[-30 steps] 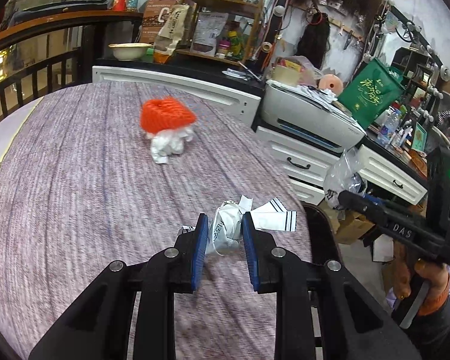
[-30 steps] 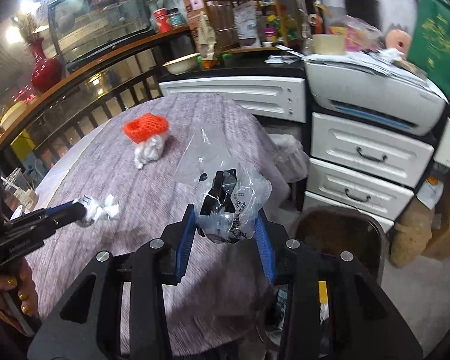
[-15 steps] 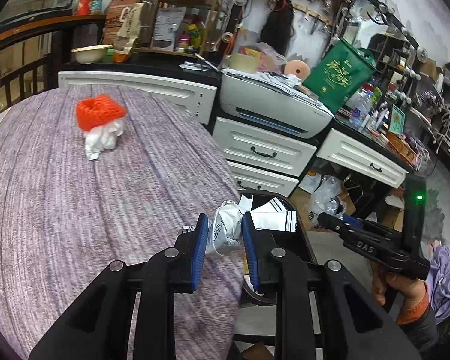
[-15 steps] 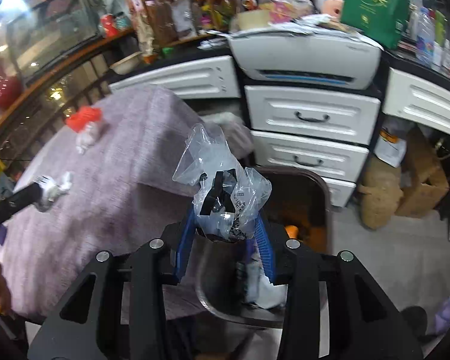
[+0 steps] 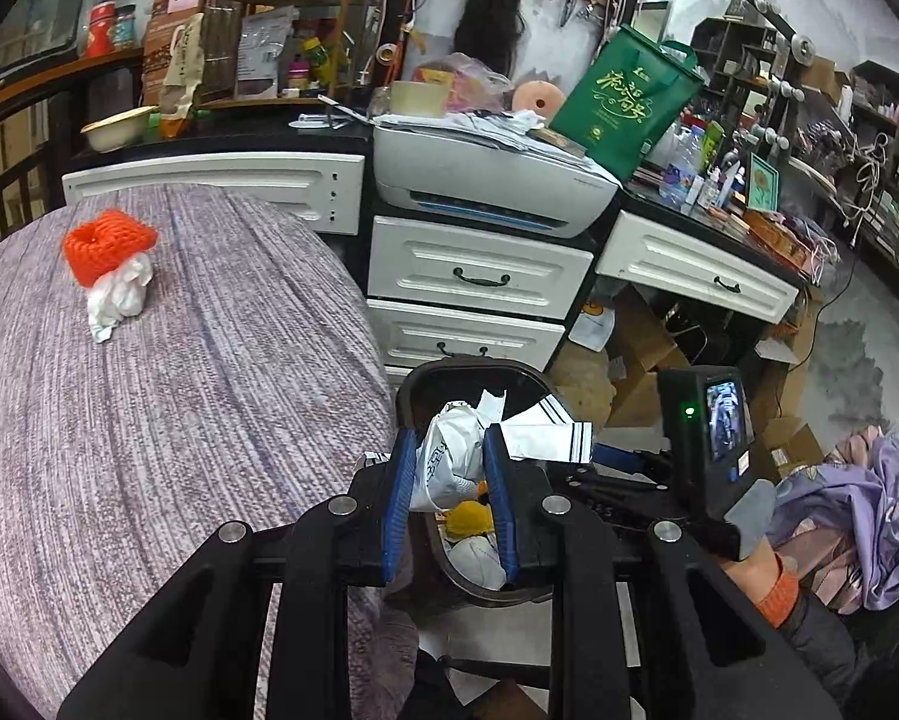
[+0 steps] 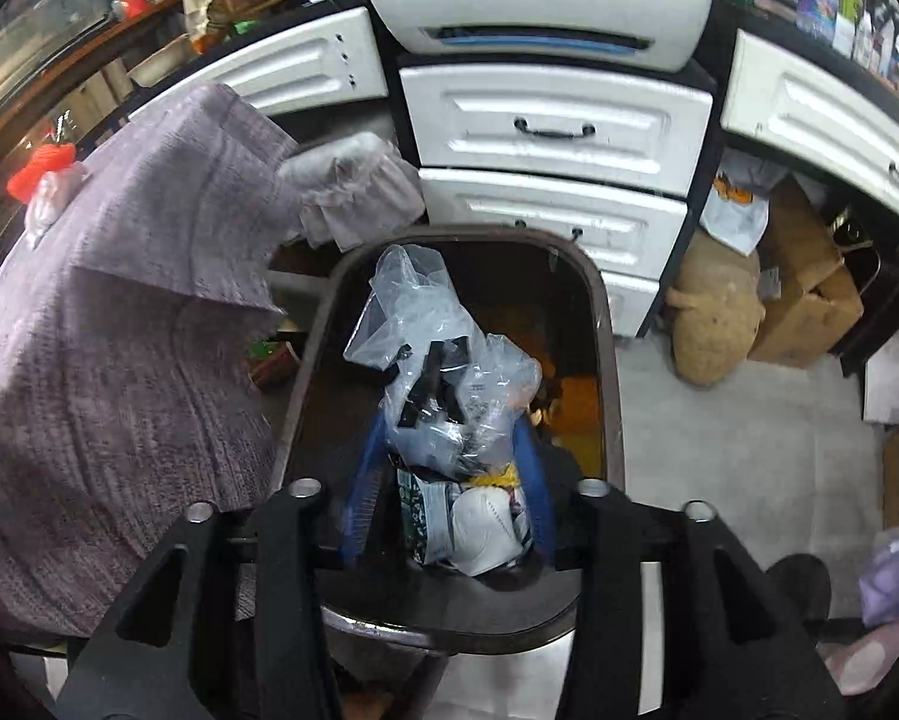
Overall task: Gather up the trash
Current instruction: 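Open the right tool to drop the clear plastic bag into the bin, then open the left tool to drop the white paper wrapper into the bin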
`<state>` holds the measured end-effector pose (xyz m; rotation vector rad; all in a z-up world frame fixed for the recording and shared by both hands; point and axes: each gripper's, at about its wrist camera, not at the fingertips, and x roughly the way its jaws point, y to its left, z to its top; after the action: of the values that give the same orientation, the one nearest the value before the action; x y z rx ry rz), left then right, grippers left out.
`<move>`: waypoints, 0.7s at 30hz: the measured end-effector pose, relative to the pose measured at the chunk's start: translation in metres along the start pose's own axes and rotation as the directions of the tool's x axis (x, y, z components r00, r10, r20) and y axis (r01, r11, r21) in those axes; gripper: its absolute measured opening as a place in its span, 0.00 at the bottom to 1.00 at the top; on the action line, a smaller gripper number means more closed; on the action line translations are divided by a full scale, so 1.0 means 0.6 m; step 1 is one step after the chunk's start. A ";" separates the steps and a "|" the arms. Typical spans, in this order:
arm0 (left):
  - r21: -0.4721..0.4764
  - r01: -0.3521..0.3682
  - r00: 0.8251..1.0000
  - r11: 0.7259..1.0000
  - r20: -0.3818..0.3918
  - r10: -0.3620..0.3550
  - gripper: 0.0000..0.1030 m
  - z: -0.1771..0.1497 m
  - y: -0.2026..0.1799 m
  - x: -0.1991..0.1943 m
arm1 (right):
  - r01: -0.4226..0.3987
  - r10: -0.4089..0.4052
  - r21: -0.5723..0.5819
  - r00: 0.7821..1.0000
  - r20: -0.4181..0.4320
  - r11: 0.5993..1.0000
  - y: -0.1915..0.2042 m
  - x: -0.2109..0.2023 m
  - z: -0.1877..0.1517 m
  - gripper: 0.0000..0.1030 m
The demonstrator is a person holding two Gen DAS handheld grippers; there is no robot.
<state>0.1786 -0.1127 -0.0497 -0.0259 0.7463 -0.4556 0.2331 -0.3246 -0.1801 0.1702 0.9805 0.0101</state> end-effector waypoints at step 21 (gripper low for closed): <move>0.134 0.046 0.993 0.990 -0.110 -0.031 0.23 0.010 -0.087 0.099 | 0.053 -0.069 0.153 0.992 0.102 0.987 -0.105 -0.102 -0.023 0.75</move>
<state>0.2002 -0.1851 -0.0740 0.1136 0.8199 -0.5476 0.1832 -0.3901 -0.1466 0.2760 0.8787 -0.1278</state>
